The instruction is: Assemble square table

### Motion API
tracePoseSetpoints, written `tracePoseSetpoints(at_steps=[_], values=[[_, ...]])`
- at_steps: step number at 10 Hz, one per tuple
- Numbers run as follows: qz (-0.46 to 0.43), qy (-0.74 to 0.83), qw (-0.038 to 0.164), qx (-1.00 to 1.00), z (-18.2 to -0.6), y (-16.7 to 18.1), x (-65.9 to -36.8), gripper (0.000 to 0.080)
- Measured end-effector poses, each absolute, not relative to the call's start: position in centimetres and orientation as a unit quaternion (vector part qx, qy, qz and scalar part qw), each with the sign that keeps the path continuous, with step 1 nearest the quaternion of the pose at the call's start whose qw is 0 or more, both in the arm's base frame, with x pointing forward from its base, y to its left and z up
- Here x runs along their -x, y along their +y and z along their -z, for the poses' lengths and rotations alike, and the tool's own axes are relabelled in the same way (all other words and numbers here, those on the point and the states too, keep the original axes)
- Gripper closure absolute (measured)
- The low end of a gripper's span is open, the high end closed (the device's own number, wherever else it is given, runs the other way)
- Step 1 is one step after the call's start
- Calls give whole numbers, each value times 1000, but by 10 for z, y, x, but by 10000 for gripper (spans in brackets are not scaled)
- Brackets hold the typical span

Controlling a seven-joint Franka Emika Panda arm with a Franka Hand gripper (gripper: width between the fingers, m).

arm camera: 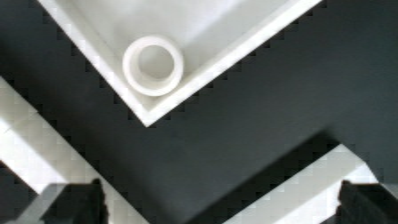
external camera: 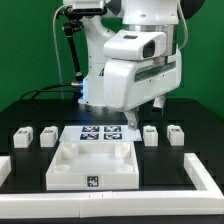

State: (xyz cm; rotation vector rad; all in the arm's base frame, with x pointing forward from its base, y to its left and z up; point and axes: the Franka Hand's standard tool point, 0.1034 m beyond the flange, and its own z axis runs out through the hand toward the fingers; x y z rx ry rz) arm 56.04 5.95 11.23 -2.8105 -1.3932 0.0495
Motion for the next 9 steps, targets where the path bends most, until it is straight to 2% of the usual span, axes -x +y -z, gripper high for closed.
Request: tracePoseSetpoints(at_steps=[9], values=[[-16, -456, 2, 890, -111, 59, -560, 150]])
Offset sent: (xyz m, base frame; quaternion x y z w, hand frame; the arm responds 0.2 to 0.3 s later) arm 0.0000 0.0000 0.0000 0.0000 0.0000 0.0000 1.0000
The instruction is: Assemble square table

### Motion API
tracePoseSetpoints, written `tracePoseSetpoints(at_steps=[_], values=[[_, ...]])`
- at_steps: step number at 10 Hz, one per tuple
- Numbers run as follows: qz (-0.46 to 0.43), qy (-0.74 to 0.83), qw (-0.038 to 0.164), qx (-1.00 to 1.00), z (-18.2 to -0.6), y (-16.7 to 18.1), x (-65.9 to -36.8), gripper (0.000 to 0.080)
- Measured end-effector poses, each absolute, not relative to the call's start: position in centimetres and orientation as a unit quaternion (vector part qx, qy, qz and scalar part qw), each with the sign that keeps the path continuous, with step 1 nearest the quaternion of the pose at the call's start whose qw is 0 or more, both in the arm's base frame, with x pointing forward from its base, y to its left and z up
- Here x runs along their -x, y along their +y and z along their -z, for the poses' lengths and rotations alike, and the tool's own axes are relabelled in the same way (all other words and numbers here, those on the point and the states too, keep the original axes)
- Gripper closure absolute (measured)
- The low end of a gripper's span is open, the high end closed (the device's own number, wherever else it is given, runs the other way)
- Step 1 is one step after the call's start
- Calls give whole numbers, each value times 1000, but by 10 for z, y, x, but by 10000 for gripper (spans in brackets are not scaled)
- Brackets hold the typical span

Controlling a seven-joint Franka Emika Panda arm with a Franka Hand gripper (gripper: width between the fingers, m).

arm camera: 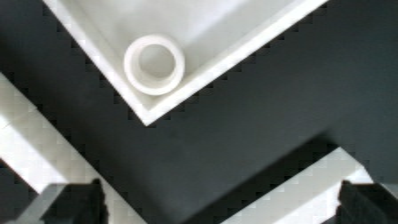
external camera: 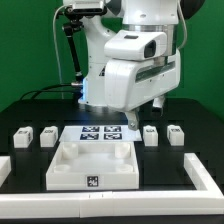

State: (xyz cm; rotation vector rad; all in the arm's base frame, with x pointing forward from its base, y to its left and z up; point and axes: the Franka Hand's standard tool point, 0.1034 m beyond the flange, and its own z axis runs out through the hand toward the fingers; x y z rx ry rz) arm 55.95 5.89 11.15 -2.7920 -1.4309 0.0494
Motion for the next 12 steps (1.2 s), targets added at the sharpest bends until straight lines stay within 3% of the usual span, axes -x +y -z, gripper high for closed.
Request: tracePoseSetpoints(at_steps=[6, 9, 12], values=[[-18, -692, 15, 721, -69, -5, -463, 150], [-16, -712, 29, 701, -33, -21, -456, 150], [-18, -705, 38, 708, -13, -18, -450, 150]])
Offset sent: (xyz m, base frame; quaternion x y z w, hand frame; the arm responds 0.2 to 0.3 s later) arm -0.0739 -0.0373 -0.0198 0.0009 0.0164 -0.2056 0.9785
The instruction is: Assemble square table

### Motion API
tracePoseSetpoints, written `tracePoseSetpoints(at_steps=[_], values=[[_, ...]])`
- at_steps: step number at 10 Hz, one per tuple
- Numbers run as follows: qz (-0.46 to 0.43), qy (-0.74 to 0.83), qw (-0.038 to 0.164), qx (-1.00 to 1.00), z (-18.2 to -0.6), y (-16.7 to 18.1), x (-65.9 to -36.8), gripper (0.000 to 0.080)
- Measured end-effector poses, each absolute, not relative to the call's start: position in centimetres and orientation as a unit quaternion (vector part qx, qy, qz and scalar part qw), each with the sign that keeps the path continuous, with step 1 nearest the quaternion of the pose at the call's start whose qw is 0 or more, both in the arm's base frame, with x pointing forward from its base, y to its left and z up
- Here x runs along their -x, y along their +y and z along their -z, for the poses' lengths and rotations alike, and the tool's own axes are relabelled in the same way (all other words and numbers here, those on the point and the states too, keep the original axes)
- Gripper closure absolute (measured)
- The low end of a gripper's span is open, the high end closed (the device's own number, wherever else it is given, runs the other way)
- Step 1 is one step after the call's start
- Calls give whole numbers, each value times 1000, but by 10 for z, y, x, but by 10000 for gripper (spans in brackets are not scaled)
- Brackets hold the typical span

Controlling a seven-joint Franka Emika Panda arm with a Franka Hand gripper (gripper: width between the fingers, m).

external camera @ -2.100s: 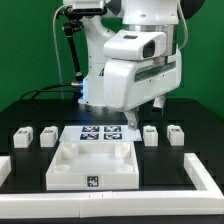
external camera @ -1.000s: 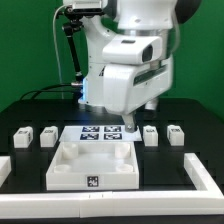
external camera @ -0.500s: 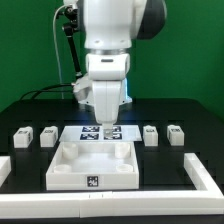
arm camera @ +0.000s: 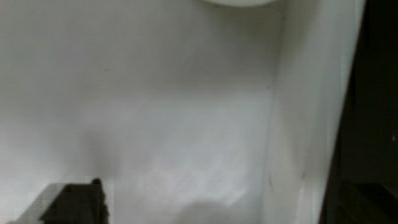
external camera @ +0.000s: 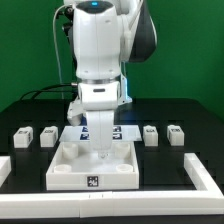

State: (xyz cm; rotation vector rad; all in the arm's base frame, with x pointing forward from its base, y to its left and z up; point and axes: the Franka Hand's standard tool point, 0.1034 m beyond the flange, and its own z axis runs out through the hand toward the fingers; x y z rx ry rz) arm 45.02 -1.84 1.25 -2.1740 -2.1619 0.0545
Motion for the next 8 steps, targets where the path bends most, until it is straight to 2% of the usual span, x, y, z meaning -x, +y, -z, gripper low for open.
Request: tracePoseSetpoints(at_steps=[4, 5, 6, 7, 8], values=[[-17, -702, 37, 711, -13, -21, -450, 176], [-17, -702, 37, 711, -13, -21, -450, 354], [-17, -702, 37, 711, -13, -21, -450, 354], [-17, -702, 37, 711, -13, -21, -450, 556], [-17, -702, 37, 711, -13, -21, -450, 691]])
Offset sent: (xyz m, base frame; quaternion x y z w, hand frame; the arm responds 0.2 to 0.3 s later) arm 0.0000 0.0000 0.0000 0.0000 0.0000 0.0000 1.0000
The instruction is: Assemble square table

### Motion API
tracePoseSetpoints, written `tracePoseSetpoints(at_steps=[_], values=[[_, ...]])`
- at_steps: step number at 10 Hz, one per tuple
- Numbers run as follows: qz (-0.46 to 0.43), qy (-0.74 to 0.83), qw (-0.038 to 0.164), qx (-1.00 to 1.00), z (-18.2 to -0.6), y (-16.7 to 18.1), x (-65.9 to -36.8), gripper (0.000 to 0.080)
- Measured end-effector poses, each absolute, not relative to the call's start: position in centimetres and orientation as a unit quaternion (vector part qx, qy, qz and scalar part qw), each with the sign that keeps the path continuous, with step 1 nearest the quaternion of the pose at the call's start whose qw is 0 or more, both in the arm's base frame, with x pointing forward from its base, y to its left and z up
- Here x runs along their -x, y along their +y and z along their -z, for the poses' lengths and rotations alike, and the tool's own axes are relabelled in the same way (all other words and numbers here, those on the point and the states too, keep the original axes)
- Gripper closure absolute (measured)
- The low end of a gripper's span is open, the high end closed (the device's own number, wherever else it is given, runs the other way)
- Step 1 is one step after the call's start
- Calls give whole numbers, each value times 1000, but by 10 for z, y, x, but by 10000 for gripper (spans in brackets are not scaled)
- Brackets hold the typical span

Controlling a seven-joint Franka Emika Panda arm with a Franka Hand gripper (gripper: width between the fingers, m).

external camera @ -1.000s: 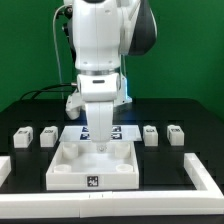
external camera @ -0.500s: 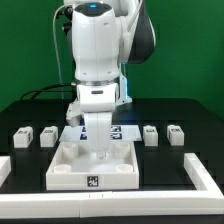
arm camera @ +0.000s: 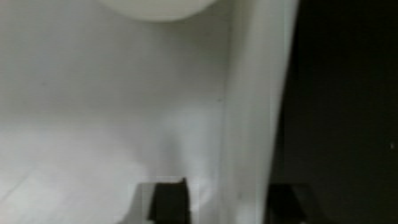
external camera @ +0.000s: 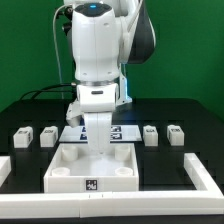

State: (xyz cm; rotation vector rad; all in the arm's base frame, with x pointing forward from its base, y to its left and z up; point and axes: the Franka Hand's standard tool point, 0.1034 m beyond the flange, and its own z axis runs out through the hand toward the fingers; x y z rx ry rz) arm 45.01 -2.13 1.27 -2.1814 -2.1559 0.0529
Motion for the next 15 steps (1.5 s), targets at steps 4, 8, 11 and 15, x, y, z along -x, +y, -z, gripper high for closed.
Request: tracePoseSetpoints(at_steps=[4, 8, 11, 15], values=[[-15, -702, 34, 711, -13, -22, -452, 739], [-14, -702, 34, 712, -14, -21, -452, 739], [6, -686, 27, 727, -15, 19, -478, 739], [4, -685, 37, 728, -13, 70, -493, 739]])
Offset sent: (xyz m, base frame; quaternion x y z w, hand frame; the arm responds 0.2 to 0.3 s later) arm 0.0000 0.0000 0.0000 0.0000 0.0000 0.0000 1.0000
